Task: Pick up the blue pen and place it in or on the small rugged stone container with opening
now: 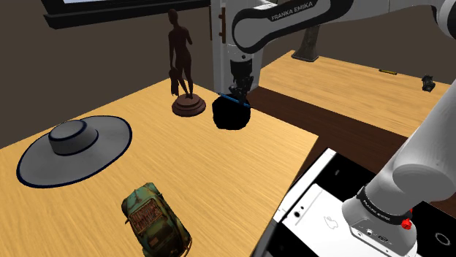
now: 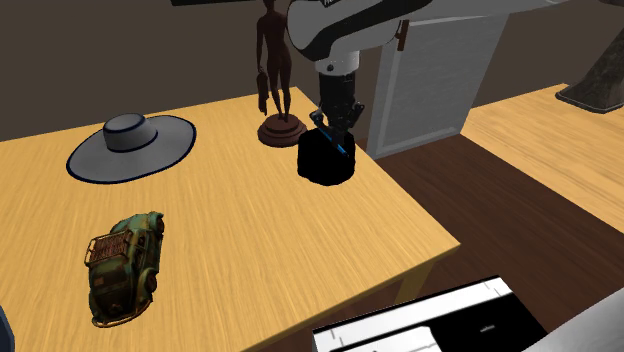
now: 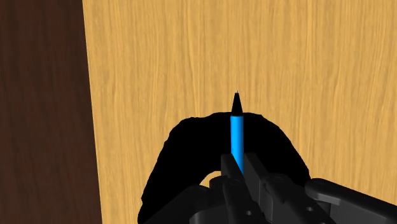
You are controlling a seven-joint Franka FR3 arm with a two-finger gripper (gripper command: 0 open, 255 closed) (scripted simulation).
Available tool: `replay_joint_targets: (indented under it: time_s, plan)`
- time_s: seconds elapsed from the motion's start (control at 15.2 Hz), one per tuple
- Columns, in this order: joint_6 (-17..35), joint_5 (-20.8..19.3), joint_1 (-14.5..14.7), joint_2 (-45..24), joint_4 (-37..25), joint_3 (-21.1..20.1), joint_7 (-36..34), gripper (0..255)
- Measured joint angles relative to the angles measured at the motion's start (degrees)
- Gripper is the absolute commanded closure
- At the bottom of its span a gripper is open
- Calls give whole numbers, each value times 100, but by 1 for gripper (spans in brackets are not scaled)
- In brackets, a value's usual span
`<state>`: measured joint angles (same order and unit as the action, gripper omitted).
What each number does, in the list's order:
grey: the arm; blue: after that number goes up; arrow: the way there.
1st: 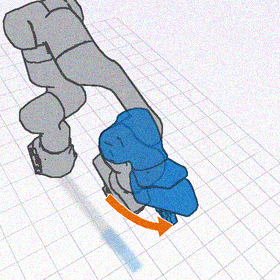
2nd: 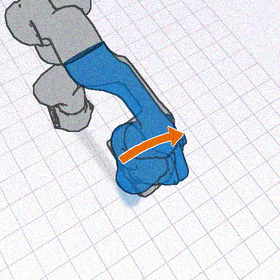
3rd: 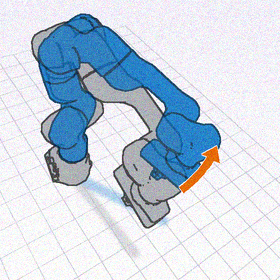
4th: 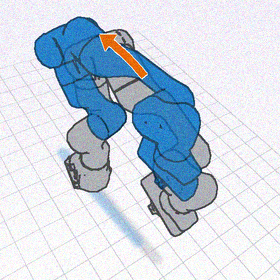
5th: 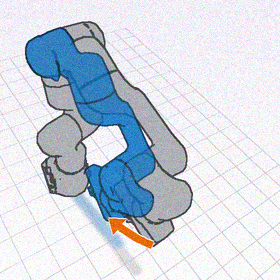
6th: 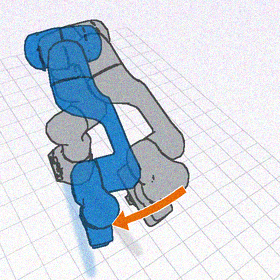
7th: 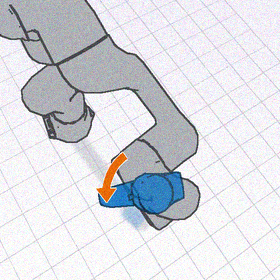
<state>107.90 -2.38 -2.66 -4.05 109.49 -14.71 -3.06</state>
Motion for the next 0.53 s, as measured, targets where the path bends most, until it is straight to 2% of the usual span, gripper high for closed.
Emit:
replay_joint_targets:
  time_s: [0.4, 0.46, 0.53]
  plan:
    - [74, -3, -1, -5, 67, 1, -2, 255]
    - [74, -3, -1, -5, 68, 1, -2, 0]
    - [75, -3, -1, -4, 68, 1, -2, 0]
